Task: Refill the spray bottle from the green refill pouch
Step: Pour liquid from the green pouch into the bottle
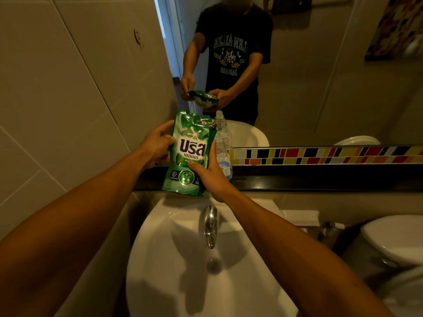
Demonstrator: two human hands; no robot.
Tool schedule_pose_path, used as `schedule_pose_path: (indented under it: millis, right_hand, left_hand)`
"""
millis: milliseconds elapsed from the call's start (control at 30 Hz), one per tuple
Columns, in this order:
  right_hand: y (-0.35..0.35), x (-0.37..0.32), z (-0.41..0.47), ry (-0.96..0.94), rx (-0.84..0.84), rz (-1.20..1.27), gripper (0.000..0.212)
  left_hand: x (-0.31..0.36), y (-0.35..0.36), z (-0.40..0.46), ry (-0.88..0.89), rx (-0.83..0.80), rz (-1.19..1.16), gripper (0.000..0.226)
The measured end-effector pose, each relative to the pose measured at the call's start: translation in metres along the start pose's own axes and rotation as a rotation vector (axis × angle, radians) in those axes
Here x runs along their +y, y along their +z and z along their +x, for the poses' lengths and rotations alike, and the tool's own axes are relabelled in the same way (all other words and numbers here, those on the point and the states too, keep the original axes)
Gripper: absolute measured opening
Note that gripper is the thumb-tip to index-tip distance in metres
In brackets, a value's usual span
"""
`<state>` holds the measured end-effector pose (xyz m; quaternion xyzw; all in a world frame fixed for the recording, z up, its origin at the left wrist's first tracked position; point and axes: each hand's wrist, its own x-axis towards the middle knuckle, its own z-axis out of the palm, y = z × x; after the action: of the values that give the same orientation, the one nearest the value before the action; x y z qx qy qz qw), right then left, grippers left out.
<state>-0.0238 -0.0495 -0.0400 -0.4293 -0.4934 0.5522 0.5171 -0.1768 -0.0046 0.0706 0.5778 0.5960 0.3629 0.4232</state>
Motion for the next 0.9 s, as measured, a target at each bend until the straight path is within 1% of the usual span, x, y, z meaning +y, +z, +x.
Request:
schedule_pose_path:
  millis: [233, 600, 800, 900]
  right_hand:
    - [0.001, -0.002, 0.004, 0.031, -0.008, 0.040, 0.109]
    - [0.006, 0.000, 0.011, 0.037, 0.011, 0.104, 0.119]
    - [0.007, 0.003, 0.016, 0.046, -0.001, 0.130, 0.113]
    - [0.010, 0.002, 0.016, 0.041, -0.001, 0.146, 0.113]
  left_hand:
    - [0.008, -0.001, 0.006, -0.052, -0.018, 0.010, 0.059]
    - [0.019, -0.003, 0.016, -0.089, -0.051, 0.110, 0.057]
    - [0.021, -0.006, 0.023, -0.108, -0.042, 0.133, 0.059]
    - [0.023, -0.007, 0.023, -0.114, -0.051, 0.146, 0.059]
